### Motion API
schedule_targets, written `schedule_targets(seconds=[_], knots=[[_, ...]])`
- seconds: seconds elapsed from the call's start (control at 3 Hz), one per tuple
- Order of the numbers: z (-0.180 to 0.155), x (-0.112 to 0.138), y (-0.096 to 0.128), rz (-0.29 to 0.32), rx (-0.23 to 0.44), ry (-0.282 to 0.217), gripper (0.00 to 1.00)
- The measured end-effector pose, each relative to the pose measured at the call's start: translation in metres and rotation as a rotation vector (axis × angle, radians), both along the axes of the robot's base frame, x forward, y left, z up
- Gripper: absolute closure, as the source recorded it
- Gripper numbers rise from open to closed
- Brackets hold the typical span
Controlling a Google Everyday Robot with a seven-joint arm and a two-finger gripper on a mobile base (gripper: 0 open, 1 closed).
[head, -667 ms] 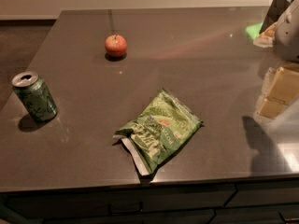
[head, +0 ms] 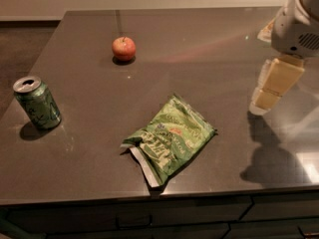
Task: Move apple near green can
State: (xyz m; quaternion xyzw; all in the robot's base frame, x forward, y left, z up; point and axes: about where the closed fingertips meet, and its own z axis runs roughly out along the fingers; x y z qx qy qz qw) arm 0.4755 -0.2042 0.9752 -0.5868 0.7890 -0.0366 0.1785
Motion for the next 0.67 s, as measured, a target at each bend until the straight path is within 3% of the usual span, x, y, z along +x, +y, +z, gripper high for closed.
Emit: schedule_targets(seconds=[0.33, 0.67], knots=[[-0.013, 0.065, 0.020, -0.044, 0.100, -0.027, 0.00], [-0.021, 0.106, 0.038, -0.059, 0.156, -0.038, 0.00]])
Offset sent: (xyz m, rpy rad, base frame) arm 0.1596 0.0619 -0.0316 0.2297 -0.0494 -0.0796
